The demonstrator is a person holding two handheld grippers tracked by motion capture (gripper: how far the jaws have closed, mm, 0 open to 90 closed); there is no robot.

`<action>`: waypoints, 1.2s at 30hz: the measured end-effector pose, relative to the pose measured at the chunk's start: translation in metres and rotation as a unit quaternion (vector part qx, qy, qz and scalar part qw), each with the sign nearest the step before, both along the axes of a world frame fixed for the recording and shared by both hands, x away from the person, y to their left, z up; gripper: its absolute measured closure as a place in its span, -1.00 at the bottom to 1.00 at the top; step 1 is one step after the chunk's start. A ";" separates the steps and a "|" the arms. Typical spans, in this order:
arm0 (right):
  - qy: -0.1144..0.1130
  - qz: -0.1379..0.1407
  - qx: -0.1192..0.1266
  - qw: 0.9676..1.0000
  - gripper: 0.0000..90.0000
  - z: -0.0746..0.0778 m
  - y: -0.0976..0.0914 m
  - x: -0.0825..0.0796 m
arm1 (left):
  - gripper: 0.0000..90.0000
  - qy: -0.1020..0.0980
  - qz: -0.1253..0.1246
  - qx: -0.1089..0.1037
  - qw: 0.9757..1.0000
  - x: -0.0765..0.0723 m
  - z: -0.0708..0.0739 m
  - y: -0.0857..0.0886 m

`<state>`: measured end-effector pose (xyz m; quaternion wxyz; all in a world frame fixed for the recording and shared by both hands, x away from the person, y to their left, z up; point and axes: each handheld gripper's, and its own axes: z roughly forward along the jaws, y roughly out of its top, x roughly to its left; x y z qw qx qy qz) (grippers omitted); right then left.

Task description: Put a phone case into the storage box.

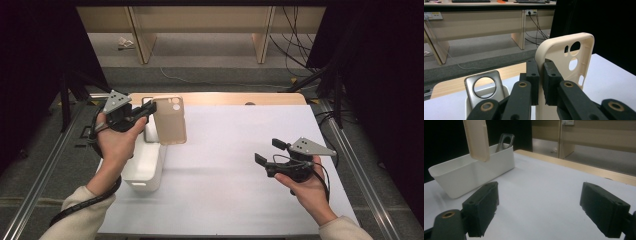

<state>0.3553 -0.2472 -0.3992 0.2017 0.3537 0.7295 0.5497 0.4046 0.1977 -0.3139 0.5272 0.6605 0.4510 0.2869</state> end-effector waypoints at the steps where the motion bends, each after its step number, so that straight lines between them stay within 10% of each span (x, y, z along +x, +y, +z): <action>1: 0.000 0.000 0.000 1.000 -0.63 0.000 0.000 0.000 | 0.87 -0.001 0.001 0.000 1.000 0.001 0.001 0.002; 36: 0.002 -0.005 0.003 1.000 -0.63 -0.001 -0.002 0.001 | 0.87 -0.002 0.037 0.032 0.999 0.039 0.006 0.050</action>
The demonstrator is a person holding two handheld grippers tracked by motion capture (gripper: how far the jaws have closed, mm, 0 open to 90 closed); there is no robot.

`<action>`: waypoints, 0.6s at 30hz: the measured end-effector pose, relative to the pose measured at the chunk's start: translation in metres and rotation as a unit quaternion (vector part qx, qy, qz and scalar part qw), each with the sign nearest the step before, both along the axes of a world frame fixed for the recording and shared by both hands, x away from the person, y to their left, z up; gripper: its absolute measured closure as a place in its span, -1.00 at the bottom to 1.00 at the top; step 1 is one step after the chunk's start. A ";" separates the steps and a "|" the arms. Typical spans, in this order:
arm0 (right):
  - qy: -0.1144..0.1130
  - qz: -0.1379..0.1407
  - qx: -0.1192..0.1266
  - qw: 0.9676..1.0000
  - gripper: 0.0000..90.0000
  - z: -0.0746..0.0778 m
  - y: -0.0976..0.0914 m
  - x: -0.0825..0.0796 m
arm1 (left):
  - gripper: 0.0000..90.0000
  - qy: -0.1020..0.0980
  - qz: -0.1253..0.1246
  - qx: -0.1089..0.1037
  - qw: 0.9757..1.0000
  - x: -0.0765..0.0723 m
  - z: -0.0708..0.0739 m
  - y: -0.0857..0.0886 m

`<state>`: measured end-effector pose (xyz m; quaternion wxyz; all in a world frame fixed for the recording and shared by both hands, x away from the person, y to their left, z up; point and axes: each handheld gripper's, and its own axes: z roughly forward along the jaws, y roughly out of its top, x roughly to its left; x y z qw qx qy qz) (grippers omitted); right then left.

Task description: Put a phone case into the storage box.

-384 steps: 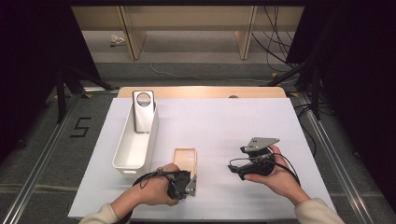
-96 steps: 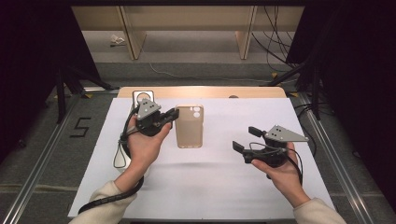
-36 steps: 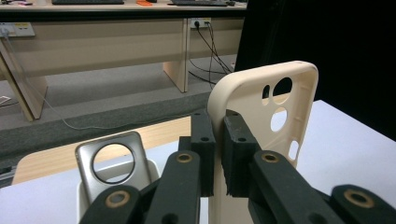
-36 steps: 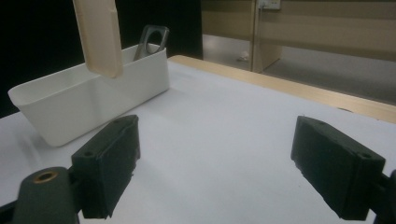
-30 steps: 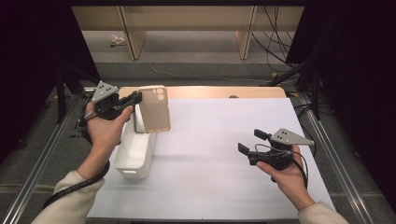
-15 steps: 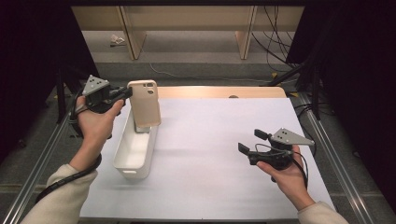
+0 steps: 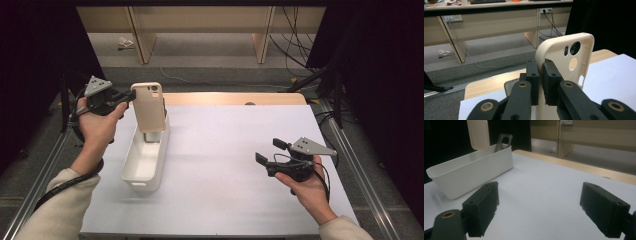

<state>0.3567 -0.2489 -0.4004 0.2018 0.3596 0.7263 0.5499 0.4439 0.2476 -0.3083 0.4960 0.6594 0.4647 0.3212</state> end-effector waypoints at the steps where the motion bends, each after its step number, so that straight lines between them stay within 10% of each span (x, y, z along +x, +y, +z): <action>1: 0.000 0.000 -0.001 1.000 -0.63 0.000 0.000 0.000 | 0.86 0.001 0.001 0.003 1.000 0.001 -0.001 0.000; 18: 0.000 0.000 0.000 1.000 -0.63 0.000 0.000 0.000 | 0.86 0.008 0.010 0.018 1.000 0.020 -0.014 0.003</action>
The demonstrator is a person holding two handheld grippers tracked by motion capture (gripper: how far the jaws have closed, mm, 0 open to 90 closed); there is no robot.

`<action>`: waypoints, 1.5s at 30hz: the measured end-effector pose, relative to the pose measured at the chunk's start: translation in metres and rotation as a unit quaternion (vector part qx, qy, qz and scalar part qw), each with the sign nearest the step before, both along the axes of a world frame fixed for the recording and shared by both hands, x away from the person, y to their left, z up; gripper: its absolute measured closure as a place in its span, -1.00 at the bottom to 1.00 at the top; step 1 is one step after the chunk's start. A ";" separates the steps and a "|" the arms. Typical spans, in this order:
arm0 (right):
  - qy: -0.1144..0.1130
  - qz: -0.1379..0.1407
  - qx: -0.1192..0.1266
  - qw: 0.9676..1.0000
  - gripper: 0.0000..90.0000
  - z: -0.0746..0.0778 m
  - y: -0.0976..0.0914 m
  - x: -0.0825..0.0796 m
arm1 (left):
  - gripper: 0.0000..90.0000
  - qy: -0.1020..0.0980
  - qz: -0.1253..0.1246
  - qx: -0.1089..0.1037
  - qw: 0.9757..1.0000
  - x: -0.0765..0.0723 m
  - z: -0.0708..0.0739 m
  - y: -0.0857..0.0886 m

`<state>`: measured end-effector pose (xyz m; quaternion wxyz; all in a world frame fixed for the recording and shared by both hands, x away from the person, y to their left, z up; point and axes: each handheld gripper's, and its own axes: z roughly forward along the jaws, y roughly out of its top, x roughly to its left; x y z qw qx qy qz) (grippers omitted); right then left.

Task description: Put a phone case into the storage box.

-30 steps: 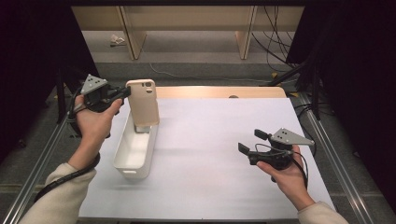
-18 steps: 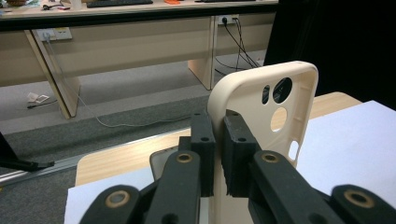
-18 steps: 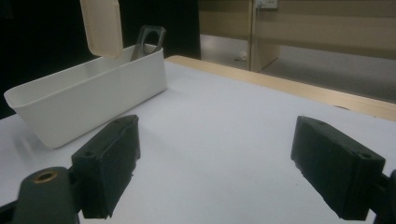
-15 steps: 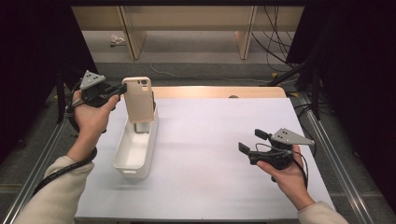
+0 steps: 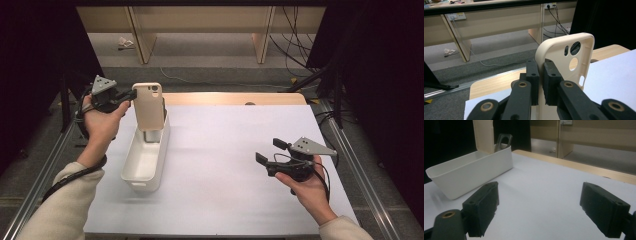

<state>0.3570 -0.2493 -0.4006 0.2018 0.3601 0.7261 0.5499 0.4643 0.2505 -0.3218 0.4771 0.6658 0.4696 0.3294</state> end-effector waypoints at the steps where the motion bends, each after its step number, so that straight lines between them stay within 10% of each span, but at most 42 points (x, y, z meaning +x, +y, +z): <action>1: 0.000 0.000 0.000 1.000 -0.63 0.000 0.000 0.000 | 0.86 0.001 0.001 0.002 1.000 0.001 -0.001 0.001; 45: 0.001 0.001 0.001 1.000 -0.63 -0.001 0.000 0.001 | 0.86 0.055 0.020 0.017 0.998 0.036 -0.060 0.001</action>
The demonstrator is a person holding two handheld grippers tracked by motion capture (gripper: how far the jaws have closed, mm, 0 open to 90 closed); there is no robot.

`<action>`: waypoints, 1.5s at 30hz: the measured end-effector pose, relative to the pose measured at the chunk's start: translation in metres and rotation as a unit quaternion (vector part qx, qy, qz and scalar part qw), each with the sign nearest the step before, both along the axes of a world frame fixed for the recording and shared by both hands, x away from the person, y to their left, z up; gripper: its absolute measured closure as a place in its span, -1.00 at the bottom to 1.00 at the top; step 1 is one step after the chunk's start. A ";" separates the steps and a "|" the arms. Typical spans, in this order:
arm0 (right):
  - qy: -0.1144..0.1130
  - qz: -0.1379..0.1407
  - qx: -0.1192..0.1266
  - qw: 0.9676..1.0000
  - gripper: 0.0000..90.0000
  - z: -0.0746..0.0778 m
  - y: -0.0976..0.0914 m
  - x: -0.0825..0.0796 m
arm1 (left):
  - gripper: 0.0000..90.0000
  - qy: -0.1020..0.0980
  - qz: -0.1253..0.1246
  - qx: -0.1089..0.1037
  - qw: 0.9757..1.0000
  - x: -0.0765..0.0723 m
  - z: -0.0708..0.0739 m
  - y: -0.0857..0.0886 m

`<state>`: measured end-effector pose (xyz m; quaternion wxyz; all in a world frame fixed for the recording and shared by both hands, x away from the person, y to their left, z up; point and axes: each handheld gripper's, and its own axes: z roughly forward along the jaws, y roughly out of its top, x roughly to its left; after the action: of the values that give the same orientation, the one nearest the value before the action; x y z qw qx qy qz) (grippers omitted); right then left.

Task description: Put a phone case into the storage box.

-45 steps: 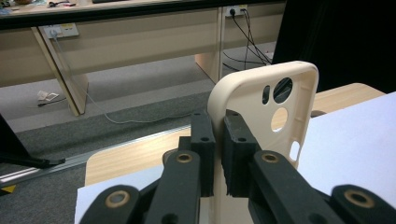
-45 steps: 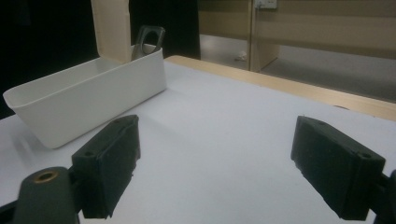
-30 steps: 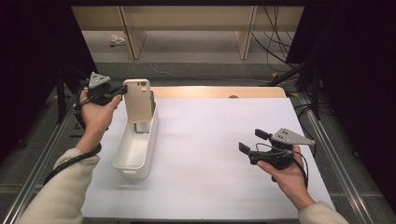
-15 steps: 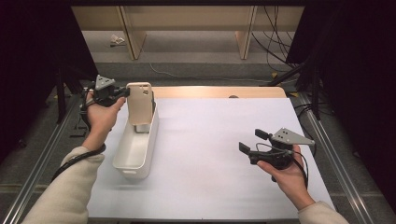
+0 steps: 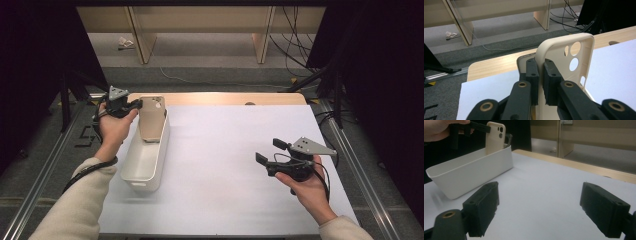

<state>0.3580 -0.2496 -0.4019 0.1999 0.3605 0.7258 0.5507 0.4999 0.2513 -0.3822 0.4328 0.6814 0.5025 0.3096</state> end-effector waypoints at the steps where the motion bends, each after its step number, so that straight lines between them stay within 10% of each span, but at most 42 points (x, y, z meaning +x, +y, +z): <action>1: 0.000 0.000 0.000 1.000 -0.63 0.000 0.000 0.000 | 0.86 0.001 0.001 0.000 1.000 0.000 -0.001 0.000; 21: 0.000 0.001 0.000 1.000 -0.63 -0.001 0.000 0.000 | 0.83 0.011 0.016 0.006 1.000 0.008 -0.013 0.001; 45: 0.001 0.001 0.000 1.000 -0.63 -0.001 0.000 0.001 | 0.68 0.023 0.009 0.088 0.996 0.019 -0.018 -0.005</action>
<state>0.3588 -0.2497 -0.4025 0.1984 0.3600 0.7263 0.5510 0.5191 0.2464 -0.4001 0.3567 0.7193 0.4889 0.3412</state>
